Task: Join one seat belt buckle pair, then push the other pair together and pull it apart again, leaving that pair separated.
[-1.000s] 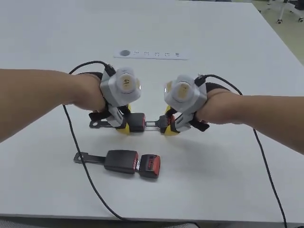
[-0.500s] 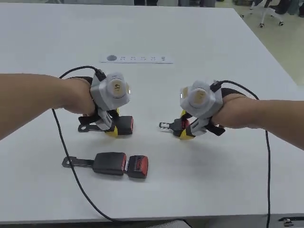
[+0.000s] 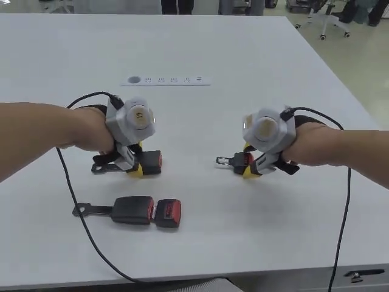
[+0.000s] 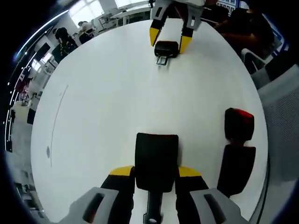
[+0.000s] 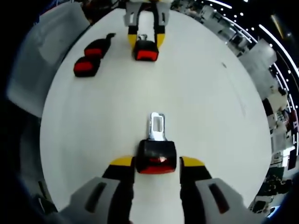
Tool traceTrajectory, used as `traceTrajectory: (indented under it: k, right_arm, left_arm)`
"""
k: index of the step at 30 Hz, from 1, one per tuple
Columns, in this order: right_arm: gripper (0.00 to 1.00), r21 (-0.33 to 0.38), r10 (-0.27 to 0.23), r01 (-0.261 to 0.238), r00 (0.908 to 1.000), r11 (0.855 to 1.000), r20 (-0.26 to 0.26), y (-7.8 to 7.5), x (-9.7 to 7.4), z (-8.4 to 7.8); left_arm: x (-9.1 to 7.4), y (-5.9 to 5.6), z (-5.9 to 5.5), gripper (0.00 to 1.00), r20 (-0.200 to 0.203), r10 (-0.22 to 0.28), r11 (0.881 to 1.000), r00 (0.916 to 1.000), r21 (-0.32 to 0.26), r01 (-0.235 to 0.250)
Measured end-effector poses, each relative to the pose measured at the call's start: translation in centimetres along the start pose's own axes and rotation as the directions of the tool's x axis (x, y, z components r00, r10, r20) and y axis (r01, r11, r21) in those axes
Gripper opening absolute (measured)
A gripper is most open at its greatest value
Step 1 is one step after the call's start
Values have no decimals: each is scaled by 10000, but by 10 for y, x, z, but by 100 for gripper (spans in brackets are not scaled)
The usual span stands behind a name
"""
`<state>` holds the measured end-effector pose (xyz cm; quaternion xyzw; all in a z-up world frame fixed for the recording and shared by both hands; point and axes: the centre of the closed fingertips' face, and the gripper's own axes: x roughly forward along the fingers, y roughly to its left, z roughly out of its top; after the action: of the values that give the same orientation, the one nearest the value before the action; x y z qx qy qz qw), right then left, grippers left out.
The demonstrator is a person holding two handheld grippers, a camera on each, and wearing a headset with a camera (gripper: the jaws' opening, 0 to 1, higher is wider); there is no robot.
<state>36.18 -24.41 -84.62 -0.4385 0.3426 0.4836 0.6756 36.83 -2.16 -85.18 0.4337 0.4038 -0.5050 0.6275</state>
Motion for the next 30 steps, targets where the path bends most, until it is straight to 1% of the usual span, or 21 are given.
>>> traceTrajectory:
  k: [2, 4, 6, 9, 10, 11, 12, 14, 15, 17, 19, 20, 21, 22, 23, 24, 25, 26, 27, 29, 30]
  right_arm:
    - [45, 211, -245, 241, 9995, 9995, 219, -1, -5, 1]
    - [46, 431, -274, 262, 9992, 9987, 295, 2, -10, 2]
    - [46, 653, -425, 394, 9980, 9971, 473, 4, -14, 2]
    - [50, 1078, -674, 583, 9943, 9925, 823, 8, -21, 7]
    - [52, 1234, -833, 709, 9917, 9898, 980, 11, -25, 10]
    - [58, 1367, -1085, 915, 9866, 9864, 1222, 10, -28, 14]
    - [61, 1413, -1187, 977, 9817, 9851, 1489, 12, -31, 19]
    - [62, 1757, -1127, 814, 9779, 9811, 1761, 23, -38, 25]
    - [62, 1849, -1124, 765, 9749, 9798, 1923, 29, -43, 27]
    - [63, 1994, -1172, 743, 9700, 9771, 2128, 37, -48, 31]
    - [66, 2566, -1465, 801, 9568, 9632, 2511, 41, -54, 36]
    - [70, 2630, -1506, 813, 9551, 9614, 2550, 41, -54, 36]
    - [71, 2775, -1532, 771, 9522, 9576, 2644, 44, -56, 35]
    - [71, 2977, -1534, 686, 9501, 9522, 2716, 46, -56, 34]
    - [71, 3195, -1542, 597, 9478, 9457, 2792, 49, -57, 33]
    - [72, 3366, -1597, 575, 9453, 9399, 2846, 50, -58, 32]
    - [73, 3577, -1704, 590, 9422, 9320, 2885, 52, -61, 29]
    - [75, 3837, -1805, 557, 9375, 9218, 2976, 53, -63, 28]
    - [76, 4206, -1887, 430, 9315, 9062, 3111, 55, -67, 27]
    - [78, 4432, -2028, 373, 9211, 8957, 3324, 59, -76, 29]
    - [80, 4424, -2081, 439, 9207, 8957, 3301, 62, -78, 27]
  left_arm:
    - [-2, 3, -3, 43, -36, 230, 9996, 9997, -132, -231]
    - [-6, 4, -7, 48, -49, 532, 9983, 9986, -219, -533]
    - [-12, 1, -5, 48, 310, 718, 9962, 9969, -520, -701]
    - [-20, -4, -9, 50, 597, 891, 9944, 9942, -618, -854]
    - [-23, -7, -9, 50, 831, 1007, 9924, 9914, -787, -942]
    - [-27, -10, -9, 49, 973, 1088, 9914, 9893, -839, -1008]
    - [-31, -14, -10, 49, 1162, 1158, 9909, 9865, -827, -1066]
    - [-38, -17, -18, 49, 1357, 1327, 9888, 9818, -864, -1217]
    - [-44, -21, -24, 50, 1478, 1431, 9862, 9786, -1044, -1284]
    - [-52, -29, -34, 52, 1547, 1494, 9830, 9766, -1299, -1298]
    - [-60, -35, -40, 55, 1650, 1660, 9778, 9722, -1553, -1406]
    - [-66, -41, -41, 56, 1928, 1728, 9719, 9659, -1925, -1354]
    - [-69, -45, -42, 58, 2106, 1706, 9682, 9626, -2175, -1241]
    - [-75, -48, -44, 58, 2351, 1838, 9586, 9544, -2576, -1212]
    - [-80, -50, -43, 58, 2582, 1921, 9543, 9468, -2740, -1189]
    - [-87, -51, -45, 60, 2851, 2121, 9463, 9347, -2987, -1237]
    - [-91, -53, -48, 61, 2876, 2210, 9395, 9319, -3193, -1242]
    - [-97, -57, -53, 63, 2929, 2203, 9399, 9304, -3190, -1222]
    - [-99, -58, -54, 64, 2962, 2231, 9384, 9287, -3232, -1223]
    - [-109, -65, -61, 68, 3121, 2407, 9276, 9191, -3527, -1231]
    - [-112, -67, -63, 70, 3202, 2485, 9227, 9142, -3656, -1227]
